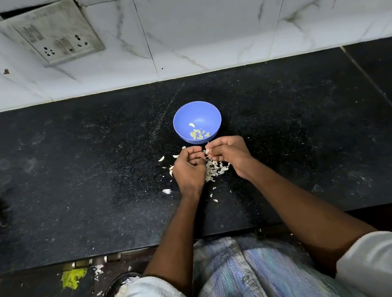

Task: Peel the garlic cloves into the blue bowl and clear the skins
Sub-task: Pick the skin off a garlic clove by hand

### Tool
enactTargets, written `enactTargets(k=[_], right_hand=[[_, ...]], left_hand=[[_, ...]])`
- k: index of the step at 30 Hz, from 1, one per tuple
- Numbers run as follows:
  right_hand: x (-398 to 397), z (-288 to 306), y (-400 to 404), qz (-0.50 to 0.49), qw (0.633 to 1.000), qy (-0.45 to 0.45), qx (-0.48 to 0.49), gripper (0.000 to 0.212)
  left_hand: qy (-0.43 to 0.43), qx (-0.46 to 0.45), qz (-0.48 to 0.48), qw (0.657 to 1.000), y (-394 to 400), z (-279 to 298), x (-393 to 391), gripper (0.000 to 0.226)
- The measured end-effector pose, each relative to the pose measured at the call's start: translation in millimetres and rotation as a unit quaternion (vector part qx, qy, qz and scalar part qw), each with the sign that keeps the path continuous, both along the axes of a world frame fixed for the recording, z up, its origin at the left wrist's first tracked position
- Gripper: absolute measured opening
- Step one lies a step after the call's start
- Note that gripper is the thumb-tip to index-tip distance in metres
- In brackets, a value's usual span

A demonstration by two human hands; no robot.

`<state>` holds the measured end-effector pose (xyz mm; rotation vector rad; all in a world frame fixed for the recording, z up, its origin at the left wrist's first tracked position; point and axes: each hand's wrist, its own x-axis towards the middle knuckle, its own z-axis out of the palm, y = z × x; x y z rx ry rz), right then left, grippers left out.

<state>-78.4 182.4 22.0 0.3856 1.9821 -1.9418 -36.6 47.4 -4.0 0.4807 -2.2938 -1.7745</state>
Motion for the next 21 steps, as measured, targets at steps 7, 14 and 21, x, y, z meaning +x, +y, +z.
enactTargets(k=[7, 14, 21], right_hand=[[1.6, 5.7, 3.0, 0.014, 0.999, 0.044, 0.016, 0.025], [3.6, 3.3, 6.5, 0.018, 0.999, 0.035, 0.006, 0.032], [6.9, -2.3, 7.4, 0.014, 0.999, 0.033, 0.036, 0.011]], left_hand=[[0.059, -0.021, -0.008, 0.998, 3.3, 0.5, 4.7, 0.04], [0.048, -0.015, 0.002, 0.999, 6.0, -2.7, 4.2, 0.039], [0.028, -0.06, 0.004, 0.998, 4.5, -12.1, 2.7, 0.038]])
